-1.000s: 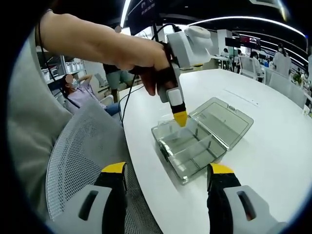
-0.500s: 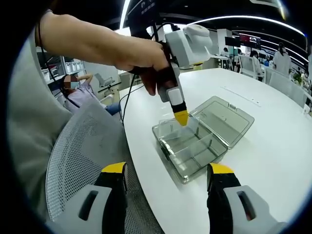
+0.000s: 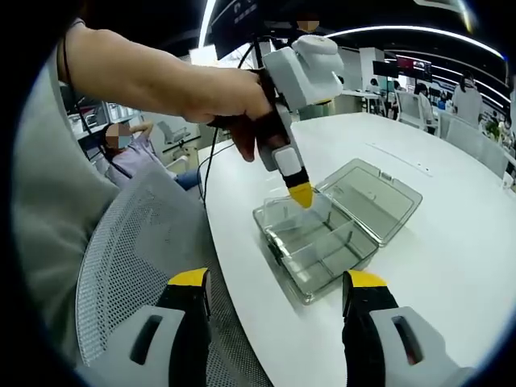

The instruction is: Insert the divider into the dual guide fixture by aligning both edges with the guide slots and pushing it downward to the bottom, including one-sided entry, uneven engagement, binding, and posture correction.

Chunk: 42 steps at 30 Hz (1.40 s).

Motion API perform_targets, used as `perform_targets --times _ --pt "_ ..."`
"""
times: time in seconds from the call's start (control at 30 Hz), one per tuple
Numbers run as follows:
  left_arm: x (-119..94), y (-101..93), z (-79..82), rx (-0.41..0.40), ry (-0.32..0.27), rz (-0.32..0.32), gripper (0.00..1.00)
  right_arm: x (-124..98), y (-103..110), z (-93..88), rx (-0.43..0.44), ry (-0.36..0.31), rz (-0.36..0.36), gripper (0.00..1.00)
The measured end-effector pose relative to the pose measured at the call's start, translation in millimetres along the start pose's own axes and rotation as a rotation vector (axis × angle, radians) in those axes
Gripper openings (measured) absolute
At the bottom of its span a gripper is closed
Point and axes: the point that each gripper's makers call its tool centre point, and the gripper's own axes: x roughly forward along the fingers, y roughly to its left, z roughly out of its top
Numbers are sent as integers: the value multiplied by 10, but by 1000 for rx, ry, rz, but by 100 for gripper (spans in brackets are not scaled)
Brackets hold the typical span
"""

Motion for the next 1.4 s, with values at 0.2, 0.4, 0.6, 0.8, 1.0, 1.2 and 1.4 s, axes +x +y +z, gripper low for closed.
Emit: perform_targets --times 0.2,0.4,0.6,0.8,1.0,1.2,1.4 --pt "-1 3 8 -13 -15 -1 0 2 4 1 -1 0 0 63" --pt "0 15 7 -25 -21 7 0 10 10 1 -1 1 0 63" --pt "-17 43 3 -49 -30 14 0 7 5 -5 1 4 0 63" --pt "-14 70 -13 -61 -31 24 0 13 7 1 1 1 2 63" --pt "-10 59 -19 -66 -29 23 0 13 15 1 -1 1 3 64" --pt "-23 61 -17 -67 -31 26 0 3 12 -1 3 -2 1 64" --pt "-30 74 -20 -59 -23 26 0 4 8 6 3 -2 2 64"
